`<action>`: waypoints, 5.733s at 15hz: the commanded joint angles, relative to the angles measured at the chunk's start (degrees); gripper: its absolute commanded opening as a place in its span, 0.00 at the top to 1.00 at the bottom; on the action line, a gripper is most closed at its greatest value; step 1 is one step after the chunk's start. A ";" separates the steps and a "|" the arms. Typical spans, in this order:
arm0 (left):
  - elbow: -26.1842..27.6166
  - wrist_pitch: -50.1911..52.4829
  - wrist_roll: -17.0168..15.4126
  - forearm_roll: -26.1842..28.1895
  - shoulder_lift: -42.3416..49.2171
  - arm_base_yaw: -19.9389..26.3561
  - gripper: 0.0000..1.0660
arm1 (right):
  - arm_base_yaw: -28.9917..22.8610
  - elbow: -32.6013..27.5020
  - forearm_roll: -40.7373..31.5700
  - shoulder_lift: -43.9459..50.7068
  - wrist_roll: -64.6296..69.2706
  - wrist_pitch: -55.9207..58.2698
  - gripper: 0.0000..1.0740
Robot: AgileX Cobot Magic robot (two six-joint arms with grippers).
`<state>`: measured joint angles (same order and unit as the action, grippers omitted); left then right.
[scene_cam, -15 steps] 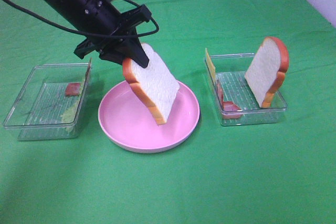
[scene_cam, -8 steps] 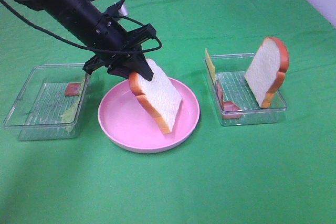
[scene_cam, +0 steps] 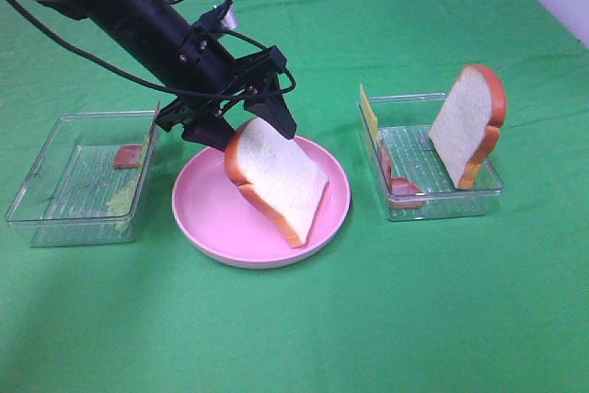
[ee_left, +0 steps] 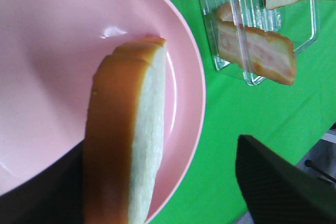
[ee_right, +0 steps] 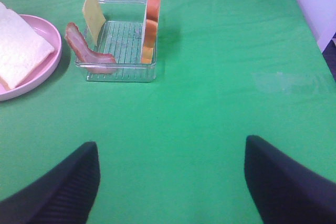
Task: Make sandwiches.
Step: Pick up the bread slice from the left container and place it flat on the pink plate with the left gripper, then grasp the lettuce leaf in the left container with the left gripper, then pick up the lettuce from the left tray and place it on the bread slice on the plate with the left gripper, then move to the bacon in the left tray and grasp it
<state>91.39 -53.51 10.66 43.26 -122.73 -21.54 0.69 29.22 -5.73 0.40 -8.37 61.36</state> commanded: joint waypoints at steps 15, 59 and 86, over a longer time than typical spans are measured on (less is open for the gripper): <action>14.04 -20.23 -23.72 -36.55 6.19 -0.34 0.33 | 0.23 -0.23 0.00 0.74 -0.74 -0.52 0.32; 9.05 -9.57 -18.11 -28.07 -1.49 -11.00 1.00 | 0.23 -0.23 -0.11 0.74 -0.74 -0.52 0.32; 26.30 -20.17 -31.23 -46.52 -2.35 1.55 0.33 | 0.23 -0.23 -0.34 0.74 -0.74 -0.52 0.32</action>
<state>117.63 -69.33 -20.17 -3.84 -124.68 -20.45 0.69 29.22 -5.90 0.40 -8.37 61.36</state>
